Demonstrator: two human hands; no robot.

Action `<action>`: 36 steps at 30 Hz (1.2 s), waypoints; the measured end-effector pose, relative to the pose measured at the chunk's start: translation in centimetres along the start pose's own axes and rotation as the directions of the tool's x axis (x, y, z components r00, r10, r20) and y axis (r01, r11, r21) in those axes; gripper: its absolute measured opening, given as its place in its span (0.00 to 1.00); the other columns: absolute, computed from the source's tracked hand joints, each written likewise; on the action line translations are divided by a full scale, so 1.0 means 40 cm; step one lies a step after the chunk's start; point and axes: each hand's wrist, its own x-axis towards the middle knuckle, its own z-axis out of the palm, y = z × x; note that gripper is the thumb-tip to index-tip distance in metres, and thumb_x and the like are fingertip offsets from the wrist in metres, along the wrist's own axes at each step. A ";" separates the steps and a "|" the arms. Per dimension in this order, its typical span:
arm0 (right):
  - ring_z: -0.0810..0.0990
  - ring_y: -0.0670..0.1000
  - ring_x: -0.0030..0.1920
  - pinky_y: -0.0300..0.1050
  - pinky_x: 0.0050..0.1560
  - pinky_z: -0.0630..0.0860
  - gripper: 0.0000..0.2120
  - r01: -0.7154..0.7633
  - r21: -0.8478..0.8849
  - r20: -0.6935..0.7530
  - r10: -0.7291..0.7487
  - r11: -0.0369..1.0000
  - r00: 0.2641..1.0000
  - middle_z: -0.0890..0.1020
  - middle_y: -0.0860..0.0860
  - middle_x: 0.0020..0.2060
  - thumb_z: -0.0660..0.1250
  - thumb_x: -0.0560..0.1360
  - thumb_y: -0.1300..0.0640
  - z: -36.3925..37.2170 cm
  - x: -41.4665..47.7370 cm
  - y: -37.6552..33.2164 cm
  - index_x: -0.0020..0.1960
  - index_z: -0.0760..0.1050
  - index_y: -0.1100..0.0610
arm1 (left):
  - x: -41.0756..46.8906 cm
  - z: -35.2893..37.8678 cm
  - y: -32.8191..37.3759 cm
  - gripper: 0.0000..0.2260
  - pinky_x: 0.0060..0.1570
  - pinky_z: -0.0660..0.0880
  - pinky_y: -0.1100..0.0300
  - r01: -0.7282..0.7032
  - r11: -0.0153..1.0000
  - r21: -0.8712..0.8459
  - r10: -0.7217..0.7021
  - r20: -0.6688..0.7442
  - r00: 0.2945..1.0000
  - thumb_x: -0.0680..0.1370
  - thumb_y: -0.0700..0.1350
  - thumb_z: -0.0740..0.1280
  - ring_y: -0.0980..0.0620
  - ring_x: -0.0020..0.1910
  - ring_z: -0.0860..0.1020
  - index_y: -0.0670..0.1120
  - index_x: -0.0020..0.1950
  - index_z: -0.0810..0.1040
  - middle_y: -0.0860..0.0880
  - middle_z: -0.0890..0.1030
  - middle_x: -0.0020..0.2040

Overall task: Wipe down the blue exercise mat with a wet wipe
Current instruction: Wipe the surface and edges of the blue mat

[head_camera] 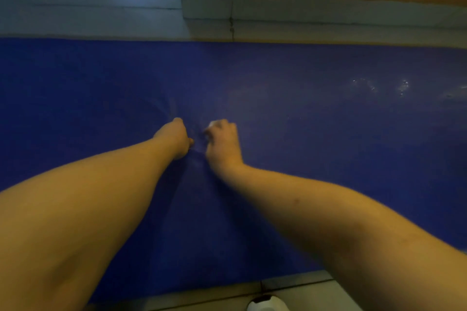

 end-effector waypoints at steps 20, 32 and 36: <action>0.72 0.59 0.51 0.47 0.49 0.67 0.16 0.180 0.023 0.182 -0.181 0.983 0.966 0.77 0.57 0.53 0.65 0.68 0.72 0.097 0.053 -0.138 0.54 0.80 0.65 | -0.094 -0.055 -0.175 0.20 0.55 0.77 0.42 0.231 0.973 -0.002 -0.228 -0.172 0.958 0.82 0.44 0.59 0.38 0.55 0.78 0.40 0.73 0.63 0.39 0.76 0.61; 0.75 0.60 0.51 0.46 0.50 0.69 0.07 -0.189 -0.283 -0.065 0.178 0.940 0.982 0.77 0.62 0.52 0.66 0.75 0.63 -0.195 0.139 0.238 0.51 0.80 0.62 | -0.096 0.006 -0.052 0.13 0.47 0.75 0.47 0.035 0.999 0.002 -0.034 -0.183 0.982 0.82 0.47 0.60 0.39 0.52 0.78 0.42 0.64 0.68 0.42 0.77 0.58; 0.70 0.61 0.63 0.49 0.67 0.64 0.12 -0.445 -0.387 -0.151 0.421 0.807 0.894 0.74 0.58 0.62 0.62 0.81 0.58 -0.297 0.138 0.340 0.63 0.77 0.58 | -0.113 0.047 0.021 0.16 0.50 0.77 0.47 -0.082 0.994 0.067 0.090 -0.127 0.988 0.82 0.52 0.62 0.39 0.55 0.78 0.43 0.64 0.68 0.43 0.76 0.60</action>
